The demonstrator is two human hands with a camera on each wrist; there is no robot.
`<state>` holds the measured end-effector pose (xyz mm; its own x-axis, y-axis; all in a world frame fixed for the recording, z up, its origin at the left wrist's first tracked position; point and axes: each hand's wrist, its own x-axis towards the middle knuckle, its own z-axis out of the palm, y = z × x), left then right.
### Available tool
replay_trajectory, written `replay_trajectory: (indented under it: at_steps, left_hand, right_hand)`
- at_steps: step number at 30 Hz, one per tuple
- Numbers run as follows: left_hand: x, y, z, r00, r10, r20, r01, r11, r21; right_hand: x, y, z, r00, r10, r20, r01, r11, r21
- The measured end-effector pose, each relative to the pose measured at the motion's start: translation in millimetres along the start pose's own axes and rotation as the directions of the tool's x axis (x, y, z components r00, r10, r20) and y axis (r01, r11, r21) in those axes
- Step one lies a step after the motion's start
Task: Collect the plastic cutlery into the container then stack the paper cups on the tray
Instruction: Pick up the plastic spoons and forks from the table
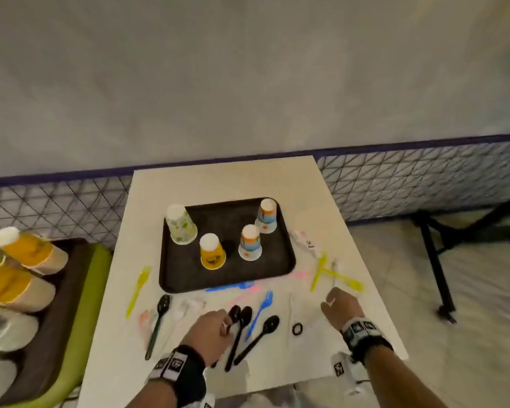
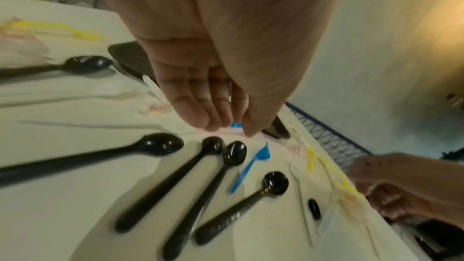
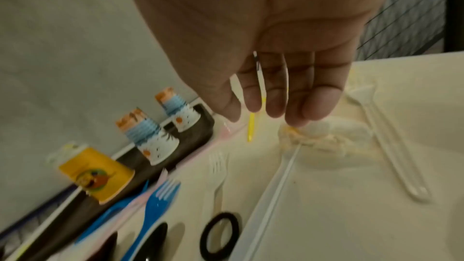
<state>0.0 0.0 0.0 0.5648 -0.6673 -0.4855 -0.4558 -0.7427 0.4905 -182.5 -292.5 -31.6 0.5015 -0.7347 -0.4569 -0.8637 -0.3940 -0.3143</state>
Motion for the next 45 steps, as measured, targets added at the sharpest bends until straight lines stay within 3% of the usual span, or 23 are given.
replay_trajectory:
  at_steps: [5,8,15,20,23,26,30,33,37,40,45]
  left_hand:
    - [26.6,30.0,19.6,1.0,-0.02,-0.017,0.02,1.0,0.01]
    - [43.2,40.9,31.4,1.0,0.003,0.03,-0.006,0.995,0.099]
    - [72.2,63.9,50.7,0.997,-0.045,0.065,0.032,0.982,0.184]
    - [83.0,72.3,56.6,0.994,-0.094,0.064,0.077,0.971,0.228]
    - [87.1,72.1,57.9,0.994,-0.096,0.059,0.085,0.982,0.17]
    - [88.2,72.8,54.1,0.997,-0.068,0.038,0.065,0.996,0.069]
    - [87.5,73.1,43.8,0.996,-0.085,0.026,0.078,0.977,0.198]
    - [79.5,68.2,46.1,0.999,-0.026,0.026,0.019,0.971,0.238]
    - [61.0,61.6,57.9,0.995,0.039,0.096,-0.051,0.99,0.132]
    - [47.4,51.8,68.4,0.983,0.004,0.185,-0.022,0.995,0.095]
    - [41.2,38.6,73.4,0.954,-0.045,0.297,-0.019,0.978,0.21]
  right_hand:
    - [23.8,-27.4,16.7,0.999,-0.03,-0.028,0.03,0.999,0.022]
    - [36.2,-34.6,20.0,0.999,-0.048,-0.021,0.047,0.999,-0.015]
    - [58.4,-43.3,21.8,1.0,0.005,-0.023,-0.006,0.998,-0.055]
    - [74.9,-48.1,13.6,0.996,0.094,-0.006,-0.094,0.994,0.055]
    - [78.9,-44.2,7.7,0.989,0.15,0.014,-0.15,0.974,0.168]
    - [70.4,-36.4,-1.1,0.983,0.17,0.065,-0.182,0.945,0.274]
    - [51.9,-13.4,-6.5,0.977,0.183,0.113,-0.21,0.921,0.329]
    - [30.1,3.2,-4.0,0.986,0.132,0.098,-0.158,0.928,0.338]
    - [-9.6,6.0,1.3,0.985,0.124,0.123,-0.16,0.92,0.359]
    - [-24.3,-1.6,15.7,0.956,0.132,0.264,-0.209,0.934,0.291]
    - [-20.1,-11.4,36.5,0.946,0.186,0.266,-0.221,0.969,0.108]
